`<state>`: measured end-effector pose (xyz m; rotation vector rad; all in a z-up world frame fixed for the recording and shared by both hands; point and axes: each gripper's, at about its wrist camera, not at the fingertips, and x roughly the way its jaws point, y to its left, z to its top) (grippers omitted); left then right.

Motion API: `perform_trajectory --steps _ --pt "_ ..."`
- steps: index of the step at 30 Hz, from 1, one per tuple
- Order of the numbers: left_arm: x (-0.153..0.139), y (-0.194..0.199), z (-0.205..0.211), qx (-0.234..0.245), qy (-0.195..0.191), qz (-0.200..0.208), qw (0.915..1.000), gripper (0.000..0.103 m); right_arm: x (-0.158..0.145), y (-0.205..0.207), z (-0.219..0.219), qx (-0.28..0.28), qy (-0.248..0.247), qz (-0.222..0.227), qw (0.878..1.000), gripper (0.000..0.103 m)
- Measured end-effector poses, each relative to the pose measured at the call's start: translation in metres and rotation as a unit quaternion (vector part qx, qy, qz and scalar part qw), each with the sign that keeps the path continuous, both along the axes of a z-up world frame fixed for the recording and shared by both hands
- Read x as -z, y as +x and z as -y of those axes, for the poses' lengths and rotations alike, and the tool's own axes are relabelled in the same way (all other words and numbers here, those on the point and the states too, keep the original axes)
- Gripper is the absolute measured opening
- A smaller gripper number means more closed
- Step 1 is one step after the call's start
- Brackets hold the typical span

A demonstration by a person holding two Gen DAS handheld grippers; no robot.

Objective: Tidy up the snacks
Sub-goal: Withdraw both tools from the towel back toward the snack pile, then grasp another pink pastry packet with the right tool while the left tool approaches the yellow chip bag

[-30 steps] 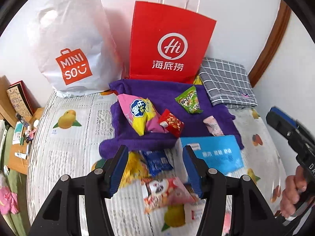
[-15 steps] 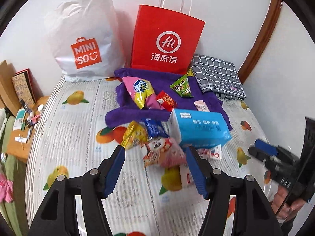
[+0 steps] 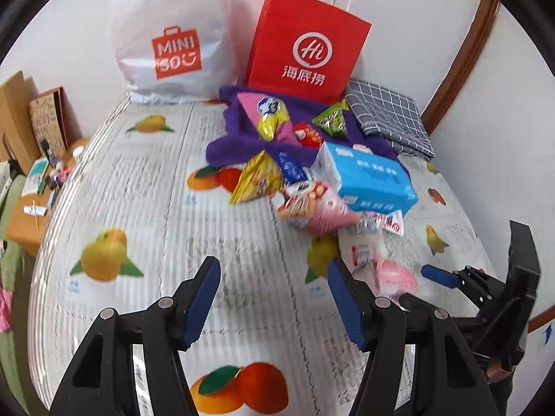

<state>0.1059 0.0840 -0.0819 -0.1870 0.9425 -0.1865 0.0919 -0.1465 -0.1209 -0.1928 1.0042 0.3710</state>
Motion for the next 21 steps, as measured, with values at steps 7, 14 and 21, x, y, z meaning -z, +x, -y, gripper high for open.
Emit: perform_trajectory --steps 7,14,21 --pt "0.013 -0.005 -0.007 -0.008 -0.005 -0.008 0.9999 0.062 0.018 0.007 -0.008 -0.006 -0.05 0.01 0.999 0.06" --pt "0.008 -0.002 0.002 0.006 0.02 -0.01 0.9997 0.062 0.022 0.02 -0.014 -0.006 -0.053 0.011 0.999 0.05" --pt "0.013 0.009 0.008 0.008 0.032 -0.014 0.9994 0.062 0.006 0.02 0.008 0.021 0.03 0.026 0.999 0.044"
